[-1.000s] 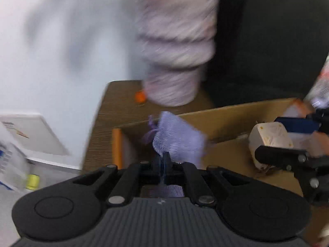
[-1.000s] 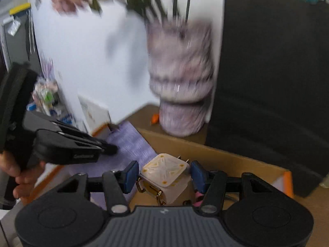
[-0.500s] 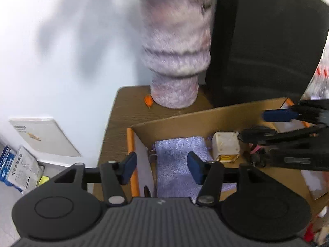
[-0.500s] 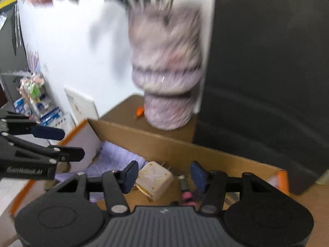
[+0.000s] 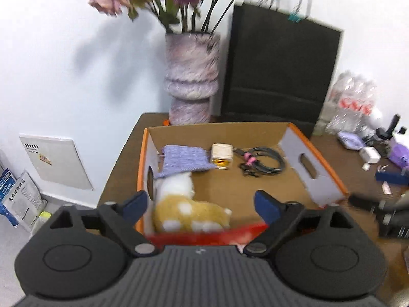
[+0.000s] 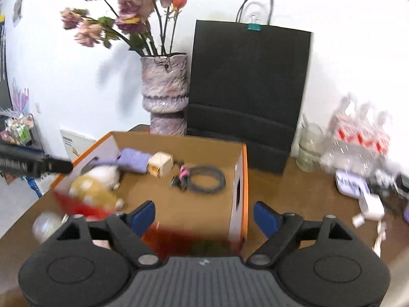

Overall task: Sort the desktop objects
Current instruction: 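Carry the lavender pouch with the left tool while the right tool carries the cube charger into box, then grasp the frosted plastic box with the left tool while the right tool grasps the navy case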

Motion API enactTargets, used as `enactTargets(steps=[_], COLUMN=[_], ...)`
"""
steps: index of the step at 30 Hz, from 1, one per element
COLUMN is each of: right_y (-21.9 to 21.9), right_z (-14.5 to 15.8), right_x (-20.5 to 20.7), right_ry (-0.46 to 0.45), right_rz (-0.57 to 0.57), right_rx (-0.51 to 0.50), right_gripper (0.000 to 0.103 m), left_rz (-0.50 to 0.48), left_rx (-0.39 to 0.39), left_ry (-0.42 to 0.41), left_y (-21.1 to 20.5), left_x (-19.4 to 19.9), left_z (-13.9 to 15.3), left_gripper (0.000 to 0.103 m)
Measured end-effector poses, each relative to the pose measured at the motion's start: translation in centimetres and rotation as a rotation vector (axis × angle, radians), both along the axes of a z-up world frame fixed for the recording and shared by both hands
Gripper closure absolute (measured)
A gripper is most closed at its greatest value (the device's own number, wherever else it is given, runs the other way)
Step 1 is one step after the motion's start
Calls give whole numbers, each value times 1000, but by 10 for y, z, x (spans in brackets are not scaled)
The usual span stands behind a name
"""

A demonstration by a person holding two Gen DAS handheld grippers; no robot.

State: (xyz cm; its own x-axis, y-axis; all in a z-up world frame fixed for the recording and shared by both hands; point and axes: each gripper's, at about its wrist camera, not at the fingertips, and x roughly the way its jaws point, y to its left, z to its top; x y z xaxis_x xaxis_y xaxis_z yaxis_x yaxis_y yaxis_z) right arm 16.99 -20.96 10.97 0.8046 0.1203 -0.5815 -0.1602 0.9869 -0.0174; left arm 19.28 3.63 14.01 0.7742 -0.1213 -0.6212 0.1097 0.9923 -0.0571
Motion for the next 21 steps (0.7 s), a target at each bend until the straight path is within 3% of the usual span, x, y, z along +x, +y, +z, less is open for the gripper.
enactTargets(steps=[6, 11, 17, 21], right_y=[-5, -11, -16, -12], right_z=[-52, -81, -92, -97], right_x=[-85, -132, -162, -166], right_ry=[-11, -18, -17, -12], right_rz=[-28, -14, 5, 14], right_rx=[-7, 54, 129, 128], right_gripper=[18, 18, 17, 16], left_rz=[10, 30, -17, -38], left_rx=[-30, 1, -35, -7], left_ry=[-143, -167, -164, -167], left_y=[-12, -24, -36, -48], left_x=[-101, -158, -202, -211], left_z=[-28, -62, -79, -89], left_gripper=[0, 0, 0, 0])
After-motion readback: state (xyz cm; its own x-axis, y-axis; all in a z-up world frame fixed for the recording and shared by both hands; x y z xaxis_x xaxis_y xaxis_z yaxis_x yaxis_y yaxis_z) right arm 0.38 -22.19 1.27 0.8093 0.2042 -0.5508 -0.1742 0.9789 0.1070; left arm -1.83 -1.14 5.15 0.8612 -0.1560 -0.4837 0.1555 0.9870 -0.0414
